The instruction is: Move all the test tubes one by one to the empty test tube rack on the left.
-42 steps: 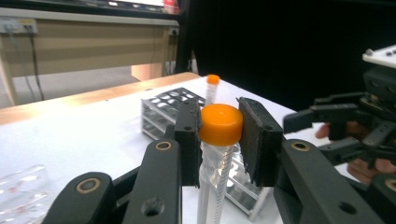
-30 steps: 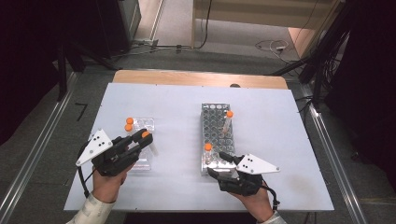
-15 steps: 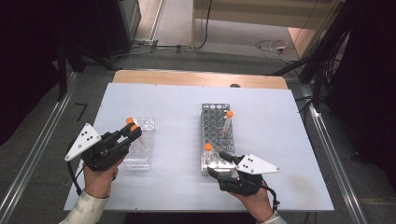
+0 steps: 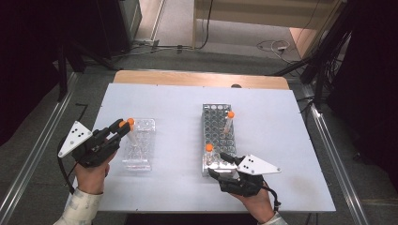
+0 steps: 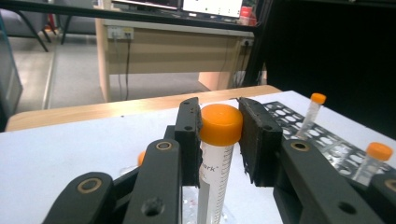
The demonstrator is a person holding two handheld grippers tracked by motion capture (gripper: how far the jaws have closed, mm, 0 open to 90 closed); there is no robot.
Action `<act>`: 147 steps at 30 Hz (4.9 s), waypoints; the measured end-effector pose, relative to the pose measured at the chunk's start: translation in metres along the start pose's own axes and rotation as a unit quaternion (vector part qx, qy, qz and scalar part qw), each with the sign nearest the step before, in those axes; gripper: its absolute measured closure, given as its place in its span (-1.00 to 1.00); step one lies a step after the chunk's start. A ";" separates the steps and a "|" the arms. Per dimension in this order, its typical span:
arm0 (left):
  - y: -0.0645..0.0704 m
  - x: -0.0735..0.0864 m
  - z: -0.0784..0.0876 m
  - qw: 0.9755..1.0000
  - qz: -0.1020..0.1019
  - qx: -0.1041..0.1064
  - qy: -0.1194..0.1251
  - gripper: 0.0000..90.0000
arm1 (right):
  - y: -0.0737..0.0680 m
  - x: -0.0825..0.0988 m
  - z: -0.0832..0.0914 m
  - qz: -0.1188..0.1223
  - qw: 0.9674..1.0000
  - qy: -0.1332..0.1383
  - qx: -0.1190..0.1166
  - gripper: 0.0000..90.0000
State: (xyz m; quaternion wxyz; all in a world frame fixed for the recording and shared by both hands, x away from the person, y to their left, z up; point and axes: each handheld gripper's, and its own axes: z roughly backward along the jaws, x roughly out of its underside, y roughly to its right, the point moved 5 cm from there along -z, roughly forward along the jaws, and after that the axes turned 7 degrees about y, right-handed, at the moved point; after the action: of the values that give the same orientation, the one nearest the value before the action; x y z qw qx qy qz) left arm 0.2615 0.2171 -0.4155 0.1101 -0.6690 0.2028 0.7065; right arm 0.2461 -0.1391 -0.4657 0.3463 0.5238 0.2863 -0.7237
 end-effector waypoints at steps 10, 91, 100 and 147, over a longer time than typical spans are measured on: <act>-0.007 0.004 0.000 1.000 -0.009 -0.024 0.002 0.55 | 0.000 0.001 -0.001 0.001 1.000 -0.001 0.000 -0.24; 0.071 0.044 -0.016 0.997 -0.014 0.061 -0.052 -0.34 | 0.047 -0.004 -0.010 -0.018 0.995 0.012 0.096 -0.20; 0.078 0.051 -0.016 0.996 -0.021 0.069 -0.053 -0.34 | 0.091 -0.016 -0.035 -0.037 0.986 0.012 0.162 -0.13; 0.076 0.055 -0.015 0.996 -0.018 0.069 -0.054 -0.34 | 0.118 -0.049 -0.053 -0.025 0.978 0.038 0.204 0.60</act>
State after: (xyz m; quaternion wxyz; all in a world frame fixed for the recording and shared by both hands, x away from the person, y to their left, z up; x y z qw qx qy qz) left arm 0.2382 0.1358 -0.4597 0.1797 -0.6240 0.2325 0.7240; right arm 0.3803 -0.1581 -0.4399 0.2033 0.6032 0.1585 -0.7548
